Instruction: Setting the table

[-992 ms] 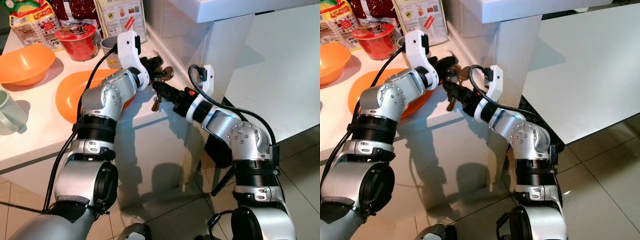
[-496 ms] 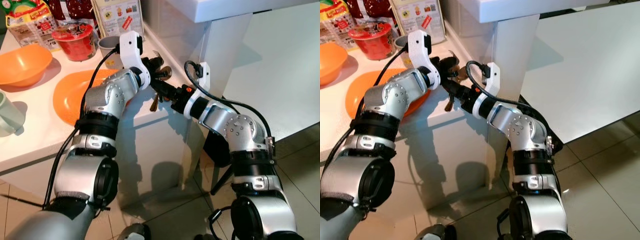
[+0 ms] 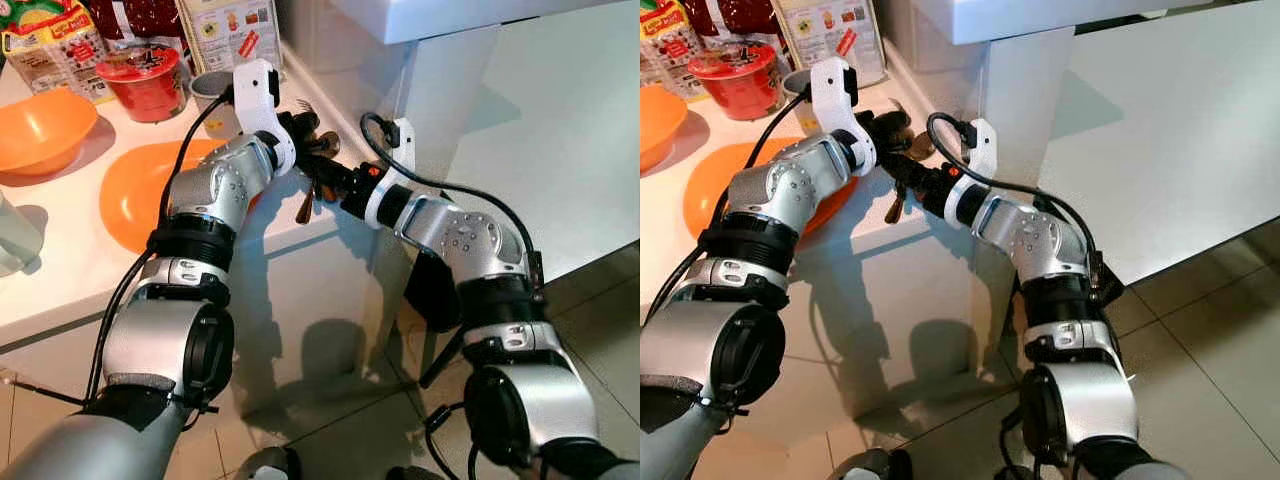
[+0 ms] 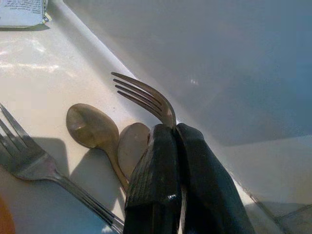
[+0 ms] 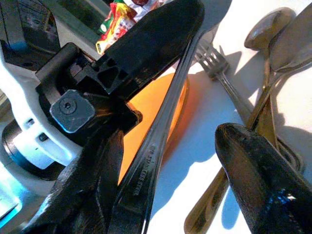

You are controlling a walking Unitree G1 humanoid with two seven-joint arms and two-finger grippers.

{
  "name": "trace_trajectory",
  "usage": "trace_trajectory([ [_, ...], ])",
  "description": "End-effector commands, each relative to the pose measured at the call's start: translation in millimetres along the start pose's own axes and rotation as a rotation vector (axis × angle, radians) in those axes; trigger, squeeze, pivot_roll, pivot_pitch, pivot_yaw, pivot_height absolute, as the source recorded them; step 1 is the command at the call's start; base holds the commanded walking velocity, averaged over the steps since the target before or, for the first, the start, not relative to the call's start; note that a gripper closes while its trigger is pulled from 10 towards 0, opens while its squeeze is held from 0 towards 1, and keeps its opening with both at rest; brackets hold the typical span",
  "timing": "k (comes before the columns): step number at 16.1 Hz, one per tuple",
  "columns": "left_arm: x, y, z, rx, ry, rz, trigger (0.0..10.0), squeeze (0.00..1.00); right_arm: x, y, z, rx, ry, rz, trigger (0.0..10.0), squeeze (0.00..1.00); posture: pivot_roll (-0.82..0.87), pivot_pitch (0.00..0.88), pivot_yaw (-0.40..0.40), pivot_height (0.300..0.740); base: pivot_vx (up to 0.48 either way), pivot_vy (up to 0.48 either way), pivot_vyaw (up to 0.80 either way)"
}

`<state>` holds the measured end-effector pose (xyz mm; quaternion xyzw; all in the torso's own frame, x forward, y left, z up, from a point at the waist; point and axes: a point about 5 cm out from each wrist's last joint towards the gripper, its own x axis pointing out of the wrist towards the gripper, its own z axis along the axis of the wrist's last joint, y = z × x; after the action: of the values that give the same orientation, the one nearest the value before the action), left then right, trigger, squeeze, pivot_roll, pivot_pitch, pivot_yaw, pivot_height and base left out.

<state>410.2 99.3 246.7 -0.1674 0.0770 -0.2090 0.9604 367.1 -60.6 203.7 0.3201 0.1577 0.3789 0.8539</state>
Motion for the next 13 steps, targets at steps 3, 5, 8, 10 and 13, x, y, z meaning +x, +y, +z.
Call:
trace_trajectory([
  [3,3.8,-16.8,14.6,0.022,-0.041,-0.074,0.0,0.00,2.6,-7.8,-13.0,0.003,0.079,-0.057,10.0,0.00,-0.05,0.092,0.059,0.740,0.000,0.000,0.00],
  [5,4.4,-16.6,14.9,0.023,-0.043,-0.074,0.0,0.00,2.6,-10.2,-15.3,0.009,0.089,-0.067,10.0,0.00,-0.05,0.091,0.059,0.740,0.000,0.000,0.00],
  [8,5.1,-17.6,16.1,0.025,-0.047,-0.077,0.0,0.00,1.0,-13.0,-17.2,0.033,0.094,-0.071,0.0,0.00,-0.05,0.089,0.059,0.740,0.000,0.000,0.00],
  [10,5.2,-17.5,16.7,0.026,-0.048,-0.078,0.0,0.00,1.2,-13.4,-16.8,0.034,0.093,-0.072,0.0,0.00,-0.05,0.089,0.060,0.740,0.000,0.000,0.00],
  [13,5.4,-16.9,17.8,0.029,-0.051,-0.076,0.0,0.00,1.6,-14.4,-13.7,0.033,0.078,-0.079,0.0,0.00,-0.05,0.088,0.060,0.740,0.000,0.000,0.00],
])
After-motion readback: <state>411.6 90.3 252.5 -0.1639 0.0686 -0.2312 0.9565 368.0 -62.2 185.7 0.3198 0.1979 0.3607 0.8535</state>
